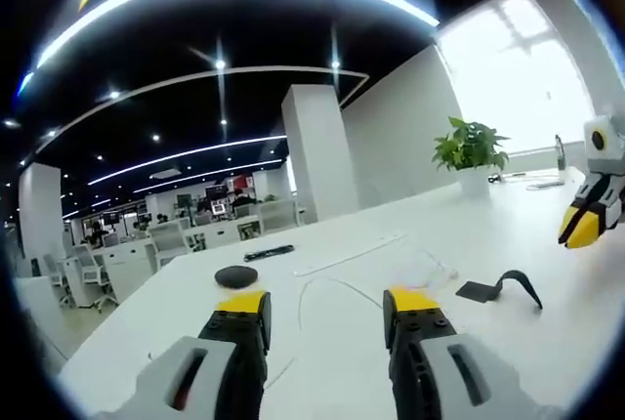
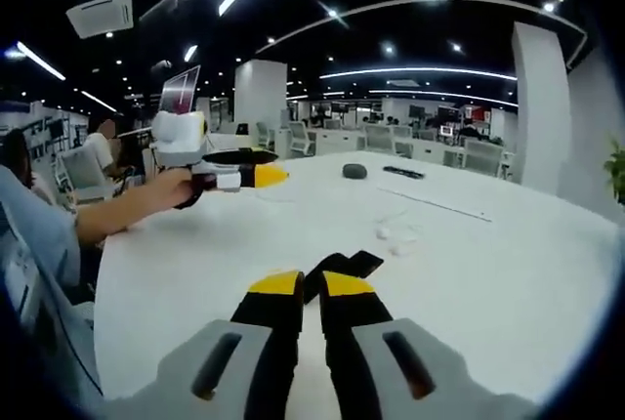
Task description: Peel open the Velcro strap on the desktop, arrange the wired earphones neatly onto it, and close the Velcro strap to secure them.
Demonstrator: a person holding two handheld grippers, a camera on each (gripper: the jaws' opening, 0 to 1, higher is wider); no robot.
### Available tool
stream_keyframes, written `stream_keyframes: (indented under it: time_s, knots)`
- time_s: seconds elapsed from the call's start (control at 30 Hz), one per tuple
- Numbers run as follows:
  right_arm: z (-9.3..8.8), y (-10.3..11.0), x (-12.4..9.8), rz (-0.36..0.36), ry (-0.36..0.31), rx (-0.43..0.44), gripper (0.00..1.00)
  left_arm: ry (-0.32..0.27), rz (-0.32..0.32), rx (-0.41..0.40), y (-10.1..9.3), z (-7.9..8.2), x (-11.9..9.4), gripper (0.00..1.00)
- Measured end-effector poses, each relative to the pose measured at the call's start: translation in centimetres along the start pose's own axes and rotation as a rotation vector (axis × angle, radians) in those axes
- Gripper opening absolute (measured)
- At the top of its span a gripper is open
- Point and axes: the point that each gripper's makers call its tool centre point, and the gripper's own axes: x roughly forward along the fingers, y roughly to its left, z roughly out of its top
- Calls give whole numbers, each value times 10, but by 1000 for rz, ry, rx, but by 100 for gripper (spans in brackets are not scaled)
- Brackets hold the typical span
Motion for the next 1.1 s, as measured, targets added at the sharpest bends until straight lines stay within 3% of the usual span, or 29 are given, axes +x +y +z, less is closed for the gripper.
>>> stream_keyframes:
  time_s: [0.43, 0.7, 1.1]
  knots:
    - [28, 4, 56, 65, -26, -33, 9, 3, 9, -11, 4, 0, -3, 49]
    - [24, -11, 97, 57, 0, -60, 10, -2, -3, -16, 0, 2, -3, 49]
    - [20, -17, 131, 60, 26, -88, 12, -15, -15, -7, -7, 7, -10, 49]
